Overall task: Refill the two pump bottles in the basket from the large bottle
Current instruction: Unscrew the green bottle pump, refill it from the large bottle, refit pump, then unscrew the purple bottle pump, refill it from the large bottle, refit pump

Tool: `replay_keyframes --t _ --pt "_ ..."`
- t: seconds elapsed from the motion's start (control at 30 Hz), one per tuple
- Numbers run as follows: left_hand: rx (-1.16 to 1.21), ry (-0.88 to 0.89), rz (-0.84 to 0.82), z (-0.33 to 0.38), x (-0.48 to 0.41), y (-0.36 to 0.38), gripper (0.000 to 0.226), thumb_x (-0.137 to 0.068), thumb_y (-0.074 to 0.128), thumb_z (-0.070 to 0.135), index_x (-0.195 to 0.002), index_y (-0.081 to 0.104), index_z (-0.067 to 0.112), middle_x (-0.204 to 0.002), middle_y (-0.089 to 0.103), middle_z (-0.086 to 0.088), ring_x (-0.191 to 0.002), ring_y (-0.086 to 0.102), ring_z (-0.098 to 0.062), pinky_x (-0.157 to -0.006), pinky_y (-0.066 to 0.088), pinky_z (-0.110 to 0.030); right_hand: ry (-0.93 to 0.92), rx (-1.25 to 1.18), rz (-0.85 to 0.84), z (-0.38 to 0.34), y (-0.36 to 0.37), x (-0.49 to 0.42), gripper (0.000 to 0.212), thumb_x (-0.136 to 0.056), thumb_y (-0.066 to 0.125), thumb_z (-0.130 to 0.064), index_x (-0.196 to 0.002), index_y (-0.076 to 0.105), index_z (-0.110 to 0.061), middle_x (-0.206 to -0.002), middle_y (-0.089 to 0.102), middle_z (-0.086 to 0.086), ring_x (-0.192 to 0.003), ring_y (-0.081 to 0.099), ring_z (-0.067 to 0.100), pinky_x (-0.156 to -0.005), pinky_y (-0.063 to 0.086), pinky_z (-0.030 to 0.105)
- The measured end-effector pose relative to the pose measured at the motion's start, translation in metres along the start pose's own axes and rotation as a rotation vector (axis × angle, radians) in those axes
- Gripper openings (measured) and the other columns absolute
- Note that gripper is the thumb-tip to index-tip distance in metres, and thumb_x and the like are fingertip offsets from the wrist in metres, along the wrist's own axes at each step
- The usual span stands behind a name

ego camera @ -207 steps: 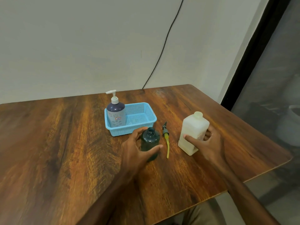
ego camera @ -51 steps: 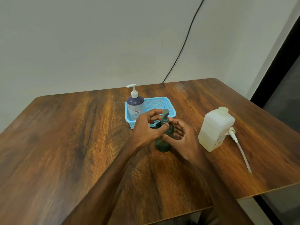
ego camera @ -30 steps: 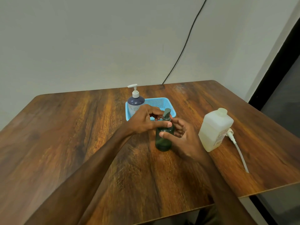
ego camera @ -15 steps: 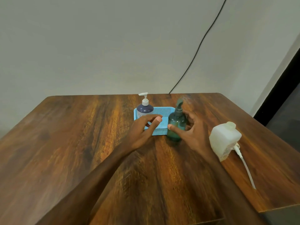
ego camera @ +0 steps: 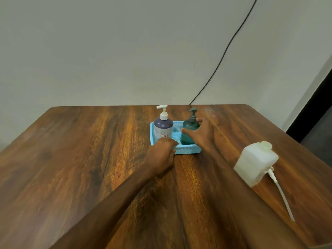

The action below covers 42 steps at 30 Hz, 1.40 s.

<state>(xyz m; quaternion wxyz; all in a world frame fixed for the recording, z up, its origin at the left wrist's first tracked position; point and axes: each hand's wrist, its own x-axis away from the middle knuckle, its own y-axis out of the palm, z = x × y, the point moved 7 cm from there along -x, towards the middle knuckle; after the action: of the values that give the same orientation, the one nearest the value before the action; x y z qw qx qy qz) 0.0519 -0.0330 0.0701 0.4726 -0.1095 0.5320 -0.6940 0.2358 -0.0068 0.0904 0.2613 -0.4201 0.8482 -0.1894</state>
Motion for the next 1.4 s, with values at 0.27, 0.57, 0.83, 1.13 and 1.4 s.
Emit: replay_keyframes --t 0.27,0.57,0.83,1.13,1.4 --pt "0.006 0.007 0.006 -0.005 0.000 0.006 0.033 -0.100 0.060 0.023 -0.132 0.064 0.016 -0.137 0.064 -0.002 -0.130 0.054 -0.018 -0.107 0.047 -0.037 -0.010 0.011 -0.015 0.004 0.003 0.004 0.080 -0.060 0.090 -0.042 -0.123 0.049 -0.017 -0.120 0.060 0.001 -0.104 0.058 0.016 -0.088 0.051 0.028" --pt "0.266 -0.237 0.556 -0.036 0.015 -0.046 0.028 -0.089 0.074 0.030 -0.113 0.064 0.019 -0.113 0.067 0.001 -0.101 0.062 -0.015 -0.081 0.055 -0.029 -0.065 -0.142 0.191 -0.013 -0.046 0.079 0.042 -0.085 0.075 -0.022 -0.121 0.054 -0.024 -0.123 0.060 -0.007 -0.106 0.061 0.008 -0.081 0.058 0.022" --pt "0.415 -0.345 0.198 -0.043 -0.050 -0.028 0.060 -0.076 0.088 0.031 -0.123 0.051 0.021 -0.113 0.059 0.006 -0.106 0.060 -0.016 -0.090 0.051 -0.031 -0.027 -0.174 0.148 0.013 -0.043 0.120 0.024 -0.089 0.068 -0.013 -0.111 0.062 -0.023 -0.114 0.066 -0.006 -0.090 0.065 0.003 -0.066 0.055 0.011" --pt "0.365 -0.284 0.361 -0.040 -0.048 -0.051 0.070 -0.066 0.094 0.041 -0.124 0.063 0.017 -0.118 0.071 0.000 -0.103 0.067 -0.017 -0.086 0.060 -0.032 -0.008 -0.200 0.131 0.011 -0.062 0.119 0.027 -0.086 0.072 -0.016 -0.110 0.063 -0.025 -0.117 0.068 -0.004 -0.087 0.066 -0.002 -0.062 0.054 0.008" --pt "0.390 -0.063 0.212 0.052 0.002 -0.072 0.075 -0.063 0.092 0.053 -0.125 0.062 0.024 -0.114 0.067 0.015 -0.096 0.063 0.001 -0.077 0.047 -0.006 -0.052 -0.285 -0.251 -0.002 -0.068 0.135 0.095 -0.062 0.086 -0.052 -0.140 0.032 -0.047 -0.145 0.043 -0.017 -0.122 0.049 0.008 -0.097 0.050 0.032"
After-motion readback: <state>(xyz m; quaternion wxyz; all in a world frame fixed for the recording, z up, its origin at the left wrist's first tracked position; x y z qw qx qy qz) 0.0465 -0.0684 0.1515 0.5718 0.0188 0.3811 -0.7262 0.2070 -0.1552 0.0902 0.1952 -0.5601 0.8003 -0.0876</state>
